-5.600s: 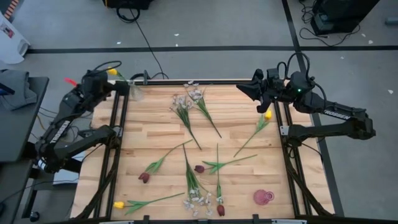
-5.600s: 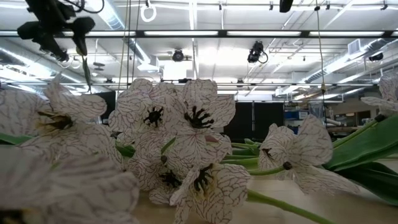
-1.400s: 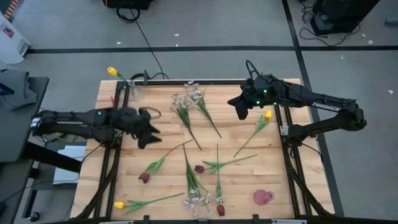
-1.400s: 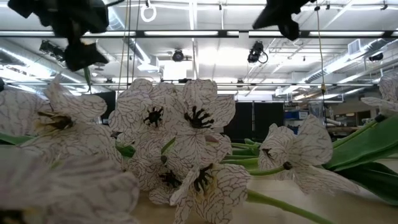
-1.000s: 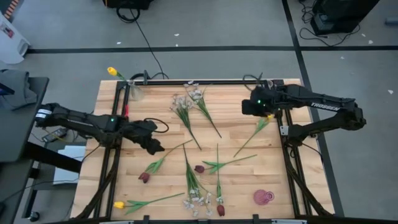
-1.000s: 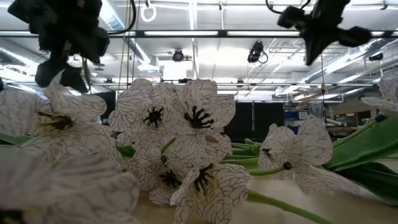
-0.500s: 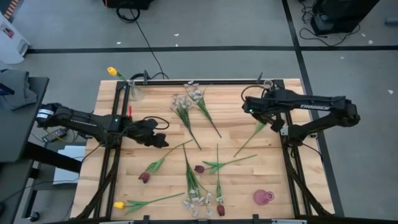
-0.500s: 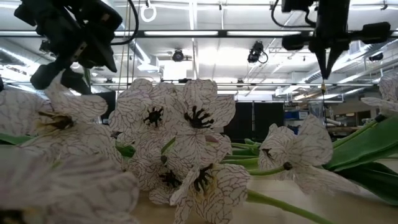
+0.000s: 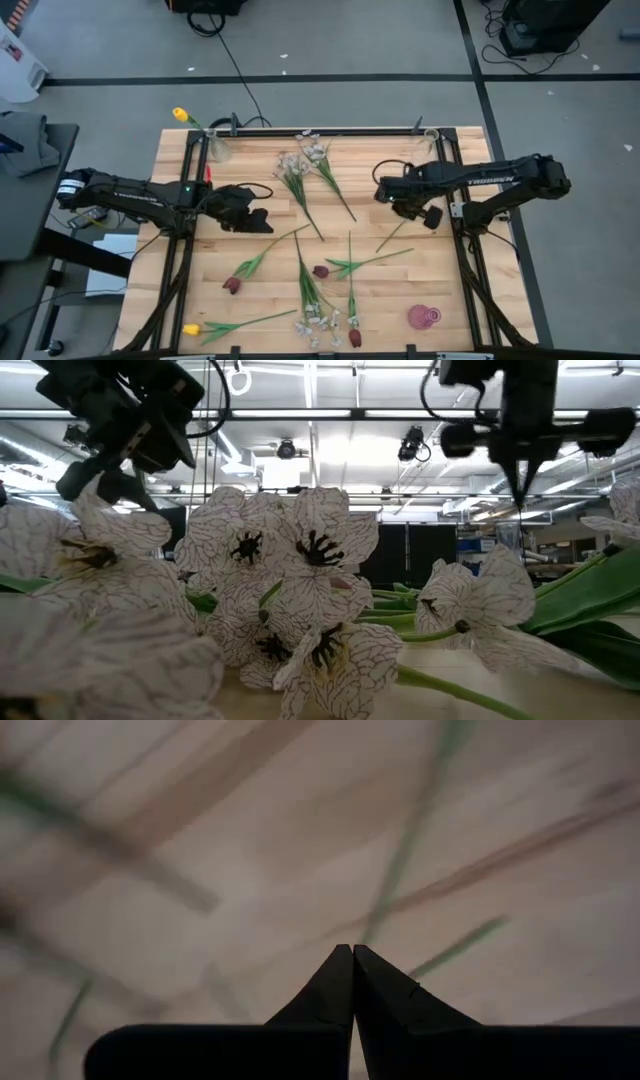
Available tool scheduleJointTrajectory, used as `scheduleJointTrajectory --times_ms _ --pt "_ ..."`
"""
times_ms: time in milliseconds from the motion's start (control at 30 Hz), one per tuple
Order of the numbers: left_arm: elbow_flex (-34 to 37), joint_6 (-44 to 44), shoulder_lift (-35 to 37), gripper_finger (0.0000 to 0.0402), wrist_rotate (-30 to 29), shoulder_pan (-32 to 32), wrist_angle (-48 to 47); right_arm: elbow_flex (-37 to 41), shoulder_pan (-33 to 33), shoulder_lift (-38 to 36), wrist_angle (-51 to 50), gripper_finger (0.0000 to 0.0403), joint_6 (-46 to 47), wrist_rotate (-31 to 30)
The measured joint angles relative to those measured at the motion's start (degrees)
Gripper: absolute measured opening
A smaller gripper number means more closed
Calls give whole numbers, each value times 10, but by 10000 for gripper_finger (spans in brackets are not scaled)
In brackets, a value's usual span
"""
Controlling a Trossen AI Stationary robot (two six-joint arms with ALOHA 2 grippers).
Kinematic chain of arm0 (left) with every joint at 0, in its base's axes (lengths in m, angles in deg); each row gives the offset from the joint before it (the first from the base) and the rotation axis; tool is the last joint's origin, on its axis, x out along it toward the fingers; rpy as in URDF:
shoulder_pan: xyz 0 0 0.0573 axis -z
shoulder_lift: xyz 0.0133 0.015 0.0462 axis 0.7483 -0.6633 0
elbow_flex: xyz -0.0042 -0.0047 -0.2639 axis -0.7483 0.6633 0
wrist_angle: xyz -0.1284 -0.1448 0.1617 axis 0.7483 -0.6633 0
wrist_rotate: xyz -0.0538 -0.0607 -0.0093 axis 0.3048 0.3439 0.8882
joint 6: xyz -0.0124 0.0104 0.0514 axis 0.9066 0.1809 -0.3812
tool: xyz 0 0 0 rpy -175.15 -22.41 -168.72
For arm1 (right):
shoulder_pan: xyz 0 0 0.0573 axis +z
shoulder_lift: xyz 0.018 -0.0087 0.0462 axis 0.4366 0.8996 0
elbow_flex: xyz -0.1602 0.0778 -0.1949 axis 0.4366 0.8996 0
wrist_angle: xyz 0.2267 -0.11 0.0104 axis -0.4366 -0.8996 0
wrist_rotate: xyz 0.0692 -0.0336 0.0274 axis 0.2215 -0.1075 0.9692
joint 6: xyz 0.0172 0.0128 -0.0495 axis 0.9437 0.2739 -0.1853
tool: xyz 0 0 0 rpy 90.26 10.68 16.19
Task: Sort flowers into vase by color
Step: Put the bottom red flower into the right transparent vase
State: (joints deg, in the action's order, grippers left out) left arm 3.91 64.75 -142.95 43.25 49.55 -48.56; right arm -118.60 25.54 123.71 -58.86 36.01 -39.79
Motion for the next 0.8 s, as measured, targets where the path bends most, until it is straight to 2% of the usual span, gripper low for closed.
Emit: scheduleJointTrajectory --times_ms 67,133,267,467,633,800 --pt "0 -62 0 308 19 -4 8 0 29 10 62 20 -9 -2" --pt "0 -125 0 308 40 -7 17 0 54 27 141 20 -59 -5" --pt "0 -189 0 308 78 -7 41 0 84 66 278 20 -168 44" --pt "0 -192 0 308 101 -7 49 0 117 122 389 23 -112 95" --pt "0 -189 0 308 102 -7 50 0 146 171 429 40 -73 219" --pt "0 -188 0 308 103 -7 65 0 175 204 484 85 -34 222"
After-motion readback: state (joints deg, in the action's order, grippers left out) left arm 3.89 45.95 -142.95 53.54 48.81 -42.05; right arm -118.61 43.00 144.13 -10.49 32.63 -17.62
